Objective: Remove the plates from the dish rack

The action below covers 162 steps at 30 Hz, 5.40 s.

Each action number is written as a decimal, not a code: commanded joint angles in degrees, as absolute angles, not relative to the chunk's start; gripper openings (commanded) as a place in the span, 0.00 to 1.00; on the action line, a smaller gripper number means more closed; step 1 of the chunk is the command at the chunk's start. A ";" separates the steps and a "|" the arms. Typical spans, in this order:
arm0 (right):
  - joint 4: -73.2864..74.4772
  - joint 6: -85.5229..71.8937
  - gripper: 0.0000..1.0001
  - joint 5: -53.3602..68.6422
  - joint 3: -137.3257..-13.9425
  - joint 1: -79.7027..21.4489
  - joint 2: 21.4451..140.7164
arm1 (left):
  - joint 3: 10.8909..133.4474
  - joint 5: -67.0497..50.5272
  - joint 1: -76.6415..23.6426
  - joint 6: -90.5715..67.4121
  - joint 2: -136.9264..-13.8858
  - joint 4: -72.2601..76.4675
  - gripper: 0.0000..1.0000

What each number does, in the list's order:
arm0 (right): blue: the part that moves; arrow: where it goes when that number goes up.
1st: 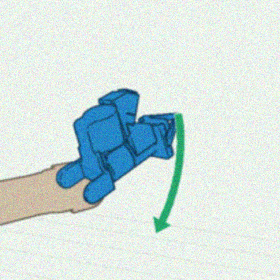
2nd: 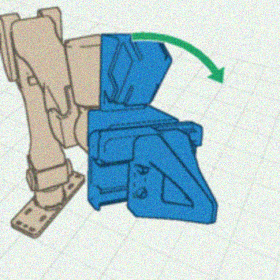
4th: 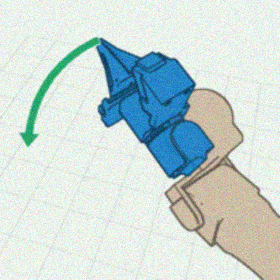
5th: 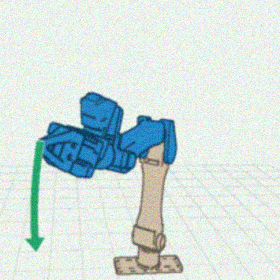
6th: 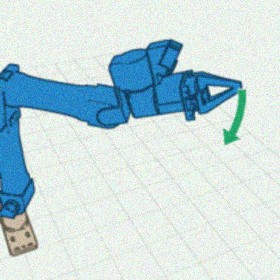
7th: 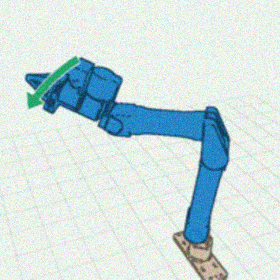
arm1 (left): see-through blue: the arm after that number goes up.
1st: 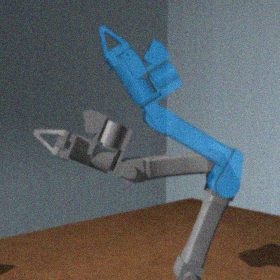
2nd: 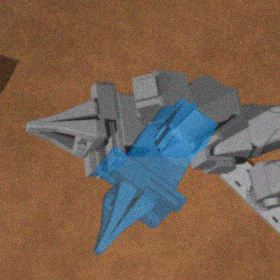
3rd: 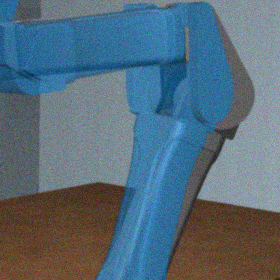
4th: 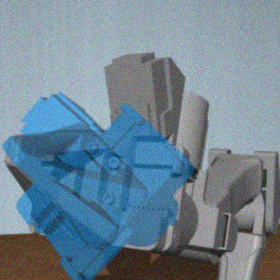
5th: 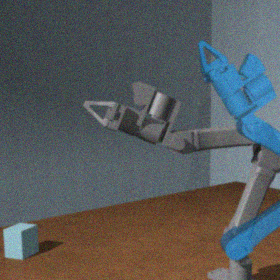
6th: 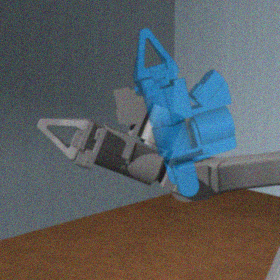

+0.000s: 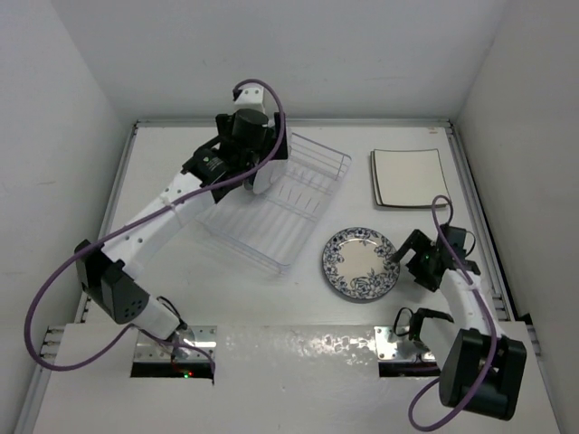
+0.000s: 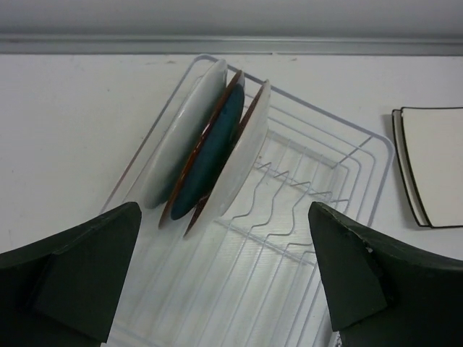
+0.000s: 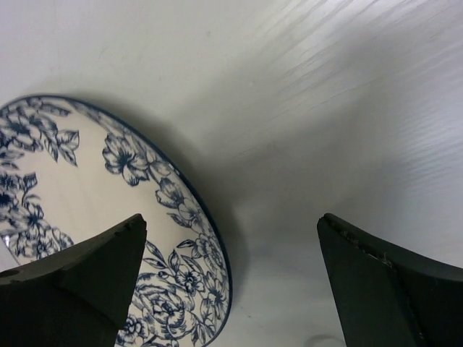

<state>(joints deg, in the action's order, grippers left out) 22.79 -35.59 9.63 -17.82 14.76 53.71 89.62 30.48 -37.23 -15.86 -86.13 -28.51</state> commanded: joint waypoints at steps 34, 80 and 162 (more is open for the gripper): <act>29.18 -29.00 0.99 12.92 -26.72 14.77 42.98 | 99.58 0.35 -24.70 -12.04 -106.87 -26.72 0.26; 39.37 -39.19 0.99 22.85 -55.63 14.77 43.77 | 95.54 26.45 -58.01 33.13 -88.08 -8.91 0.00; 9.39 -40.36 0.00 42.56 -23.82 23.82 45.53 | 82.41 67.15 -73.09 0.31 -81.65 -30.96 1.00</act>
